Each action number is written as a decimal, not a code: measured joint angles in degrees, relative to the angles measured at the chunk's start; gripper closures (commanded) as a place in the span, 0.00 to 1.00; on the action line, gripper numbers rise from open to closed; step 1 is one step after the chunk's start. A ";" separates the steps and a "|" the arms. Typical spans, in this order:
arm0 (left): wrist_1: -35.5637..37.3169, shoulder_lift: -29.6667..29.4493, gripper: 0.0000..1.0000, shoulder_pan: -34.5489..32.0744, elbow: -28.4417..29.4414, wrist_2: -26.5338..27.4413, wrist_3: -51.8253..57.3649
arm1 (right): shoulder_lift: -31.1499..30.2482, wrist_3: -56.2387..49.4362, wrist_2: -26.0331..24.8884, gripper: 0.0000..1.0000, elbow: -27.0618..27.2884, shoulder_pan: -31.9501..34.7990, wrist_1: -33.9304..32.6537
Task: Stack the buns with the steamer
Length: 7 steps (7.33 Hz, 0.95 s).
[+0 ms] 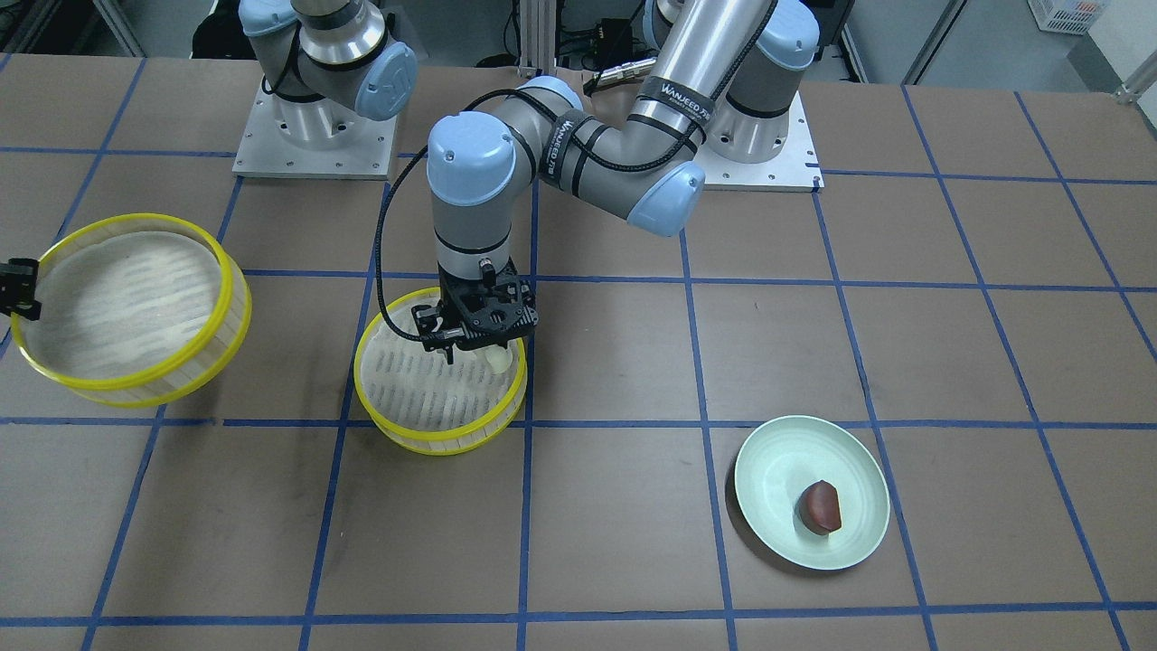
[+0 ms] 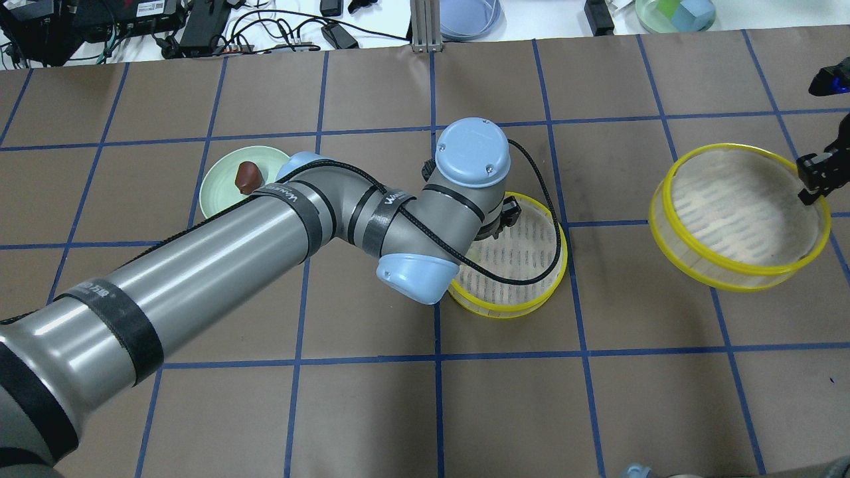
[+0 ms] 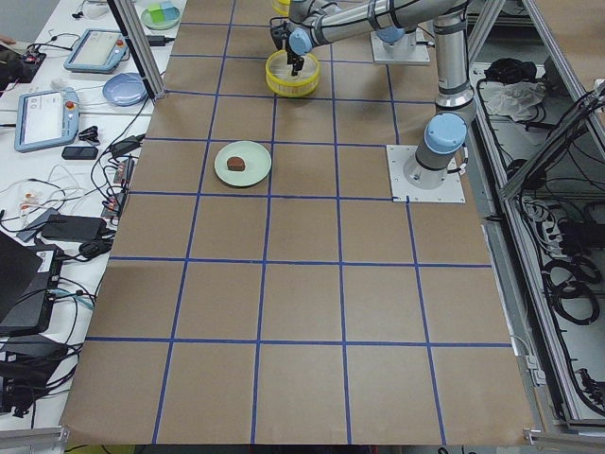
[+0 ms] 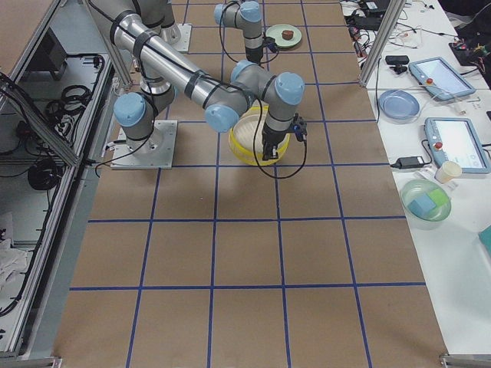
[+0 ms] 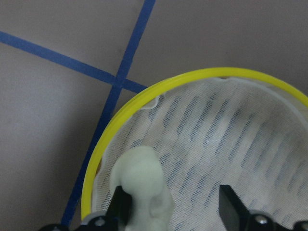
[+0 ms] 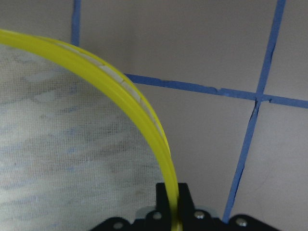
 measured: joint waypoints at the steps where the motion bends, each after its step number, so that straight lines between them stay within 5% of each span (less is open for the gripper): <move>1: 0.08 0.39 0.00 0.02 0.03 0.03 0.20 | -1.14 4.15 0.16 1.00 0.01 3.28 2.01; 4: -0.11 2.66 0.00 0.84 0.04 2.19 2.46 | -1.92 13.55 0.58 1.00 0.14 11.34 3.27; 7: -1.14 6.12 0.00 8.28 -0.15 8.86 18.35 | -1.35 24.69 1.38 1.00 0.68 20.09 3.35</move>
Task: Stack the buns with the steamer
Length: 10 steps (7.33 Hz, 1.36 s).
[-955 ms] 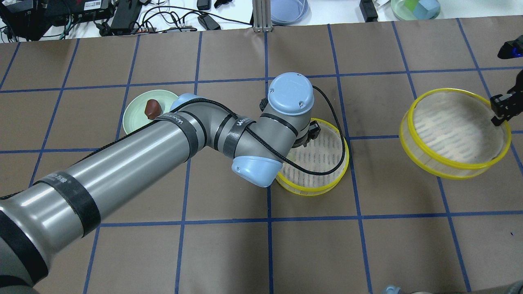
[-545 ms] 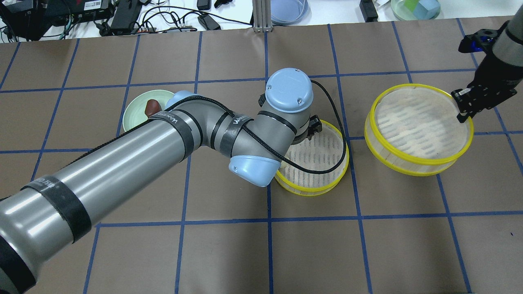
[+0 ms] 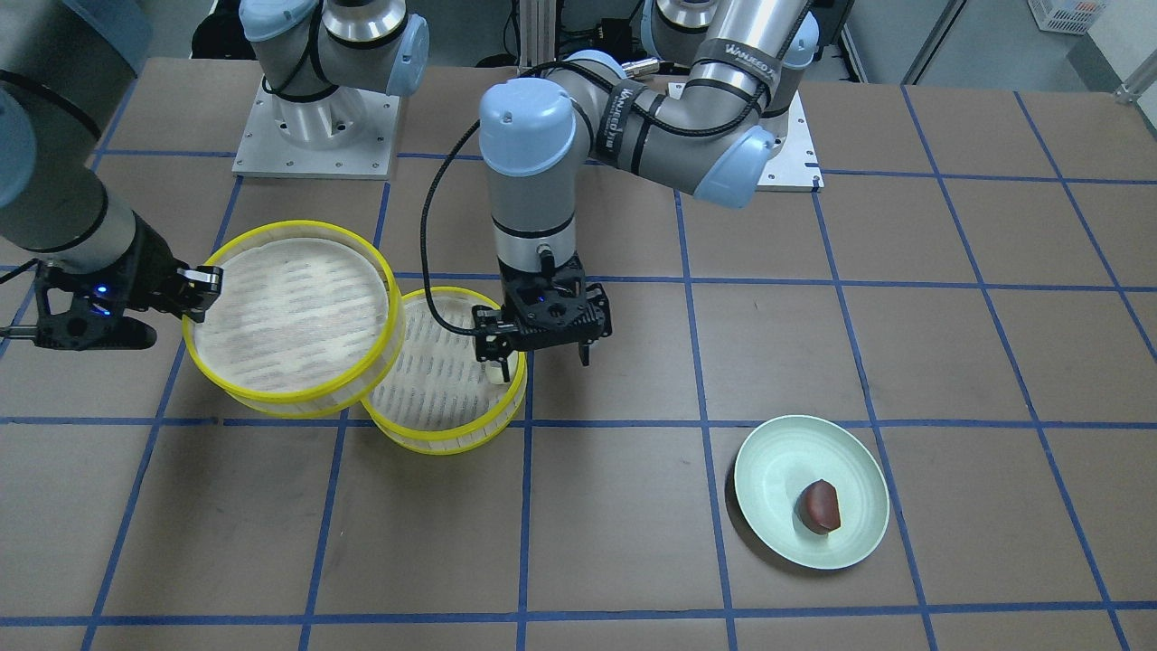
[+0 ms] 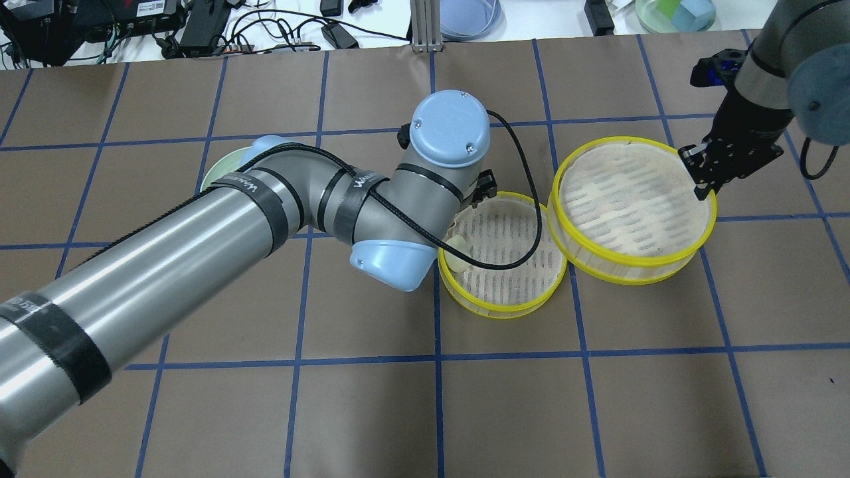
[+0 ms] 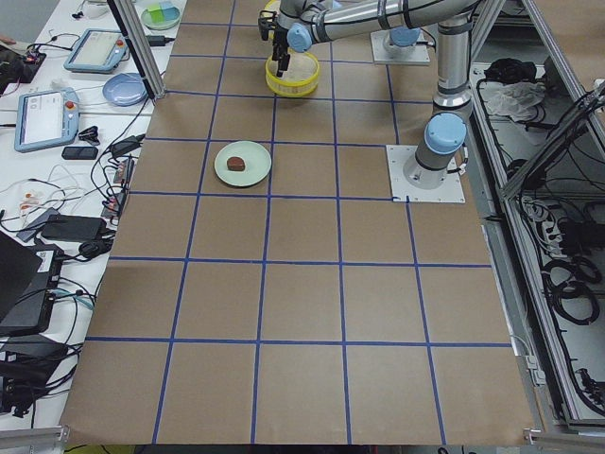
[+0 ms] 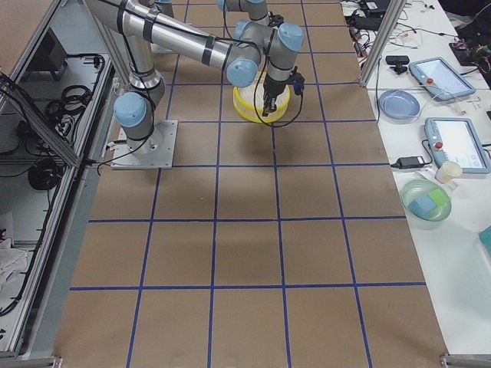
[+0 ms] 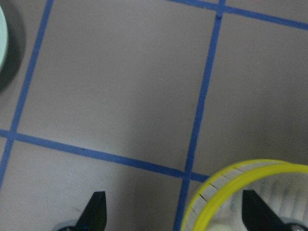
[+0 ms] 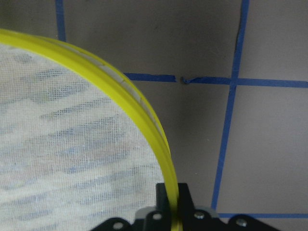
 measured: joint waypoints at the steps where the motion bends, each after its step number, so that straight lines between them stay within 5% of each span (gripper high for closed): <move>1: -0.31 0.92 0.00 4.56 0.00 -0.63 6.10 | 0.67 4.17 0.77 1.00 0.09 3.41 -0.26; 6: -3.54 2.18 0.00 29.24 0.25 -5.69 36.65 | 1.55 7.32 4.25 1.00 6.55 9.89 -12.19; 10: -2.98 -4.04 0.00 35.61 0.37 -11.05 44.74 | 2.39 6.83 3.71 1.00 7.63 11.91 -14.54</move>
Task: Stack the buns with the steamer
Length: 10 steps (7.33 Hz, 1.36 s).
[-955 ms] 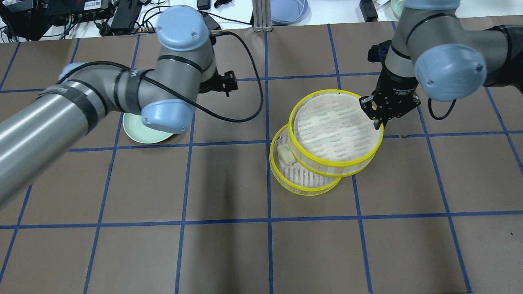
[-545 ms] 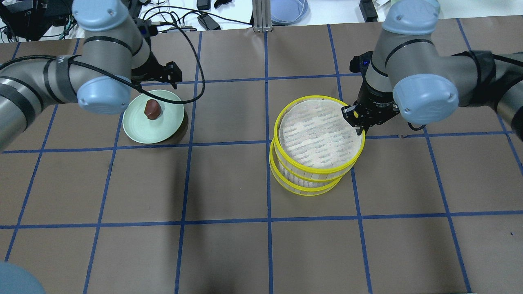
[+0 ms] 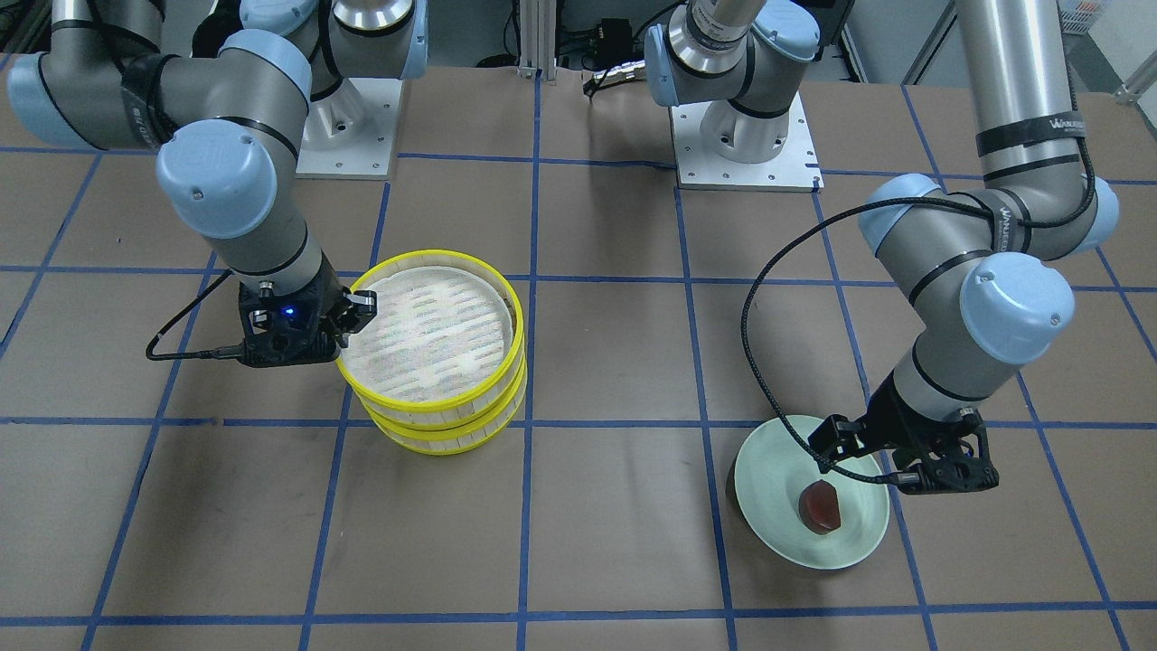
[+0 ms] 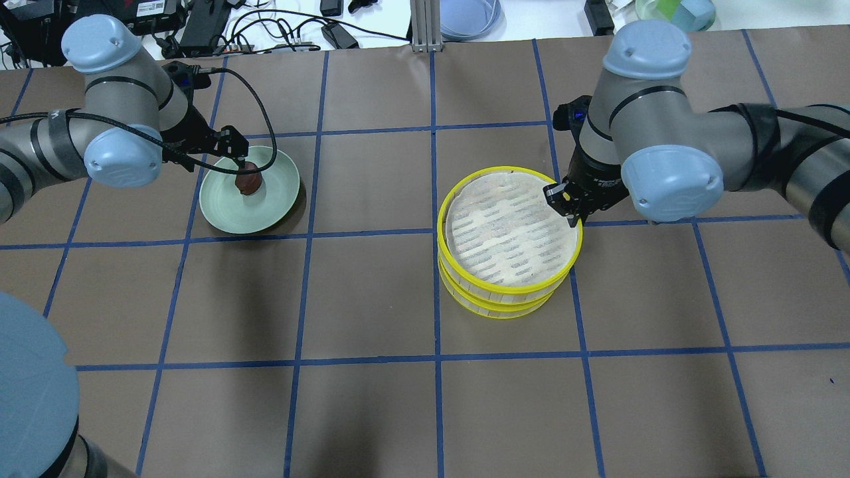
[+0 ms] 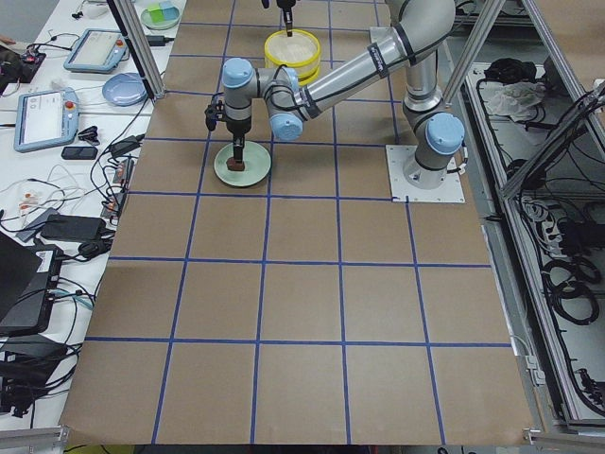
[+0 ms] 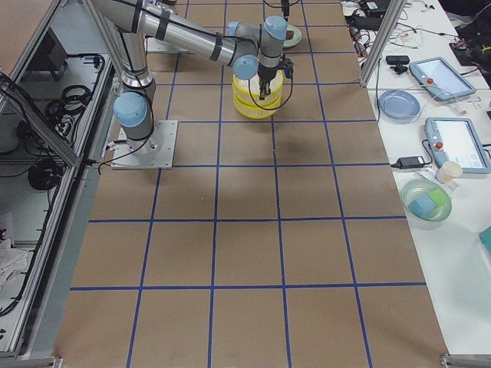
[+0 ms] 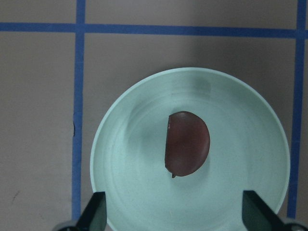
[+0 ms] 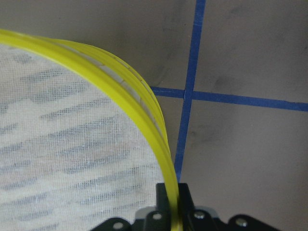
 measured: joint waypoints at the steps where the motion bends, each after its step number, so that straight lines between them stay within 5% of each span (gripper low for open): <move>1: 0.21 -1.19 0.00 0.08 0.14 -1.97 0.67 | 0.37 0.34 -0.40 1.00 -0.01 0.65 -0.42; 5: 3.71 -5.16 0.01 0.13 0.34 -5.54 4.32 | 1.84 0.45 -1.83 1.00 -0.04 1.06 -1.35; 6: 5.11 -6.14 0.10 0.12 0.31 -5.64 4.36 | 1.87 0.40 -2.23 1.00 -0.04 1.06 -1.37; 8: 6.35 -7.06 0.59 0.12 0.05 -6.94 4.35 | 2.12 0.41 -2.43 1.00 -0.04 1.06 -1.39; 9: 6.45 -7.21 0.67 0.12 -0.03 -7.79 4.40 | 2.34 0.46 -2.33 1.00 -0.04 1.07 -1.39; 10: 6.45 -7.26 0.73 0.12 -0.17 -8.22 4.43 | 2.47 0.50 -2.18 0.88 -0.04 1.06 -1.39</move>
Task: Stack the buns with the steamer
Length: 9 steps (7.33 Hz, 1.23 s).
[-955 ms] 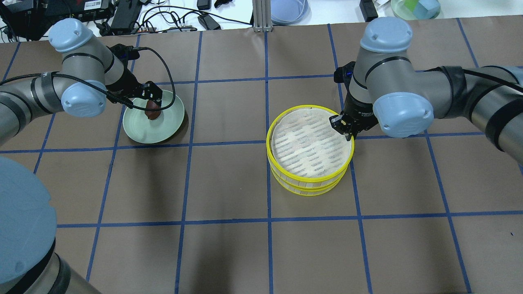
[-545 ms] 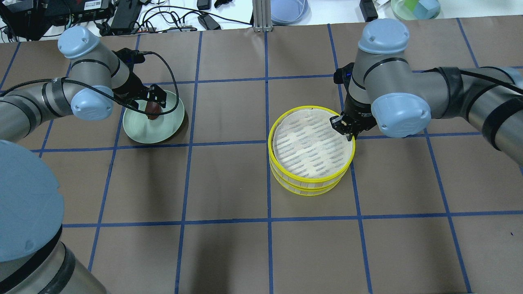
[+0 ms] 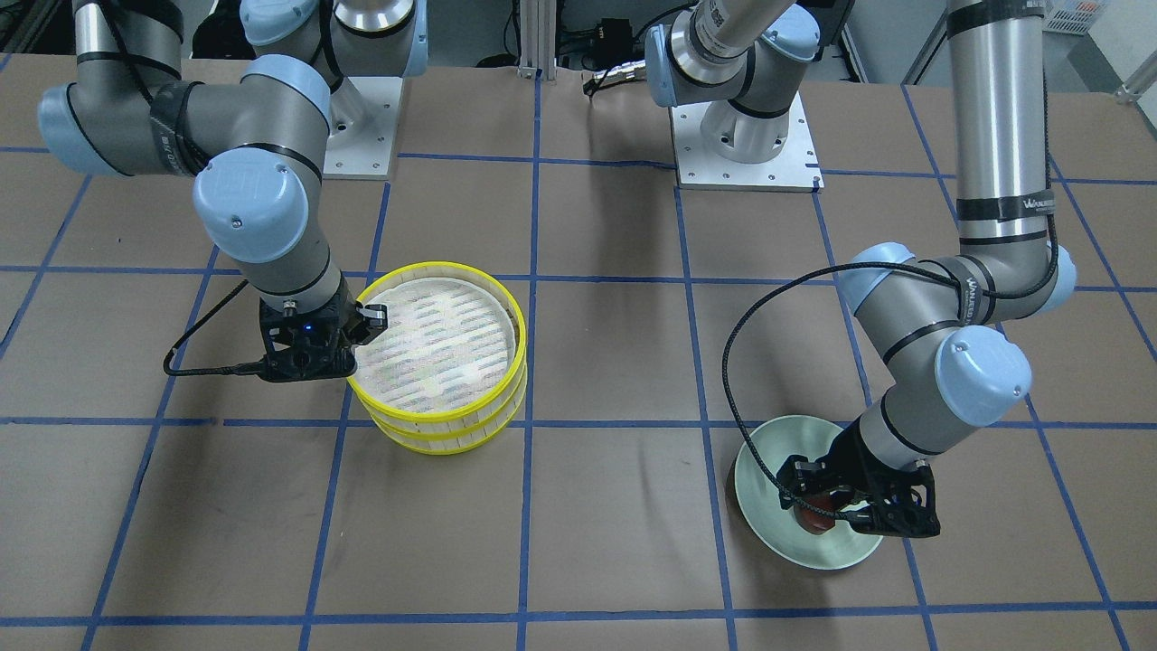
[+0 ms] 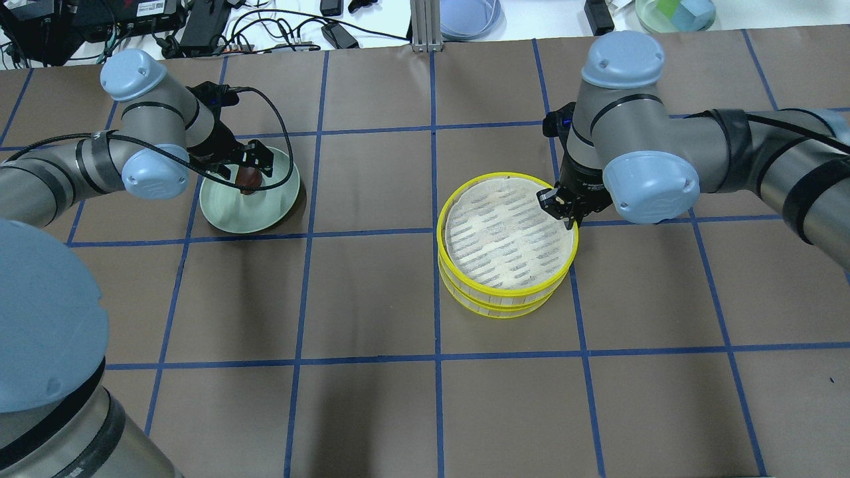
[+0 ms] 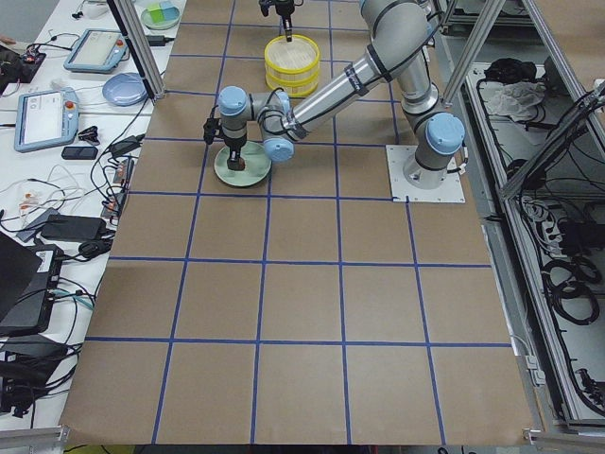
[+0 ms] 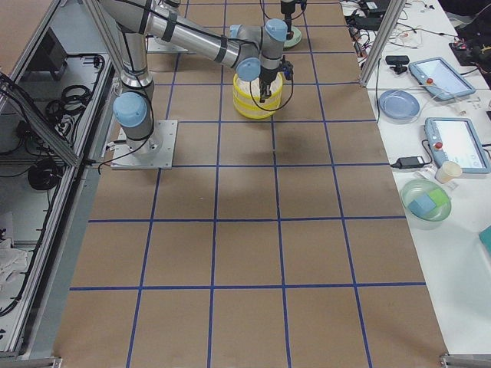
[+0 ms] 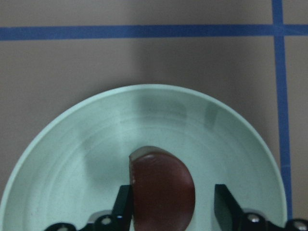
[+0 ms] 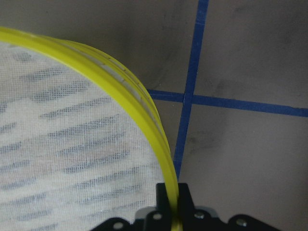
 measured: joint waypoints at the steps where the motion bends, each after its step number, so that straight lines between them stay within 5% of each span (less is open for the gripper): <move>1: -0.02 -0.02 0.82 0.00 -0.17 -0.13 0.01 | 0.07 0.09 0.15 0.57 0.00 0.00 0.00; 2: -0.01 -0.03 0.92 0.00 -0.19 -0.05 0.16 | 0.09 0.18 0.21 0.12 0.00 0.00 0.00; 3: 0.04 0.16 0.92 0.00 0.02 0.15 0.46 | 0.06 0.27 0.16 0.01 -0.06 0.00 0.01; 6: -0.85 3.60 0.91 -1.47 2.04 0.93 -1.20 | -1.53 0.75 0.12 0.01 -1.64 0.00 0.04; 9: -8.02 11.01 0.92 -9.99 2.89 7.59 -12.98 | -8.07 0.84 0.59 0.01 -9.11 -0.31 6.78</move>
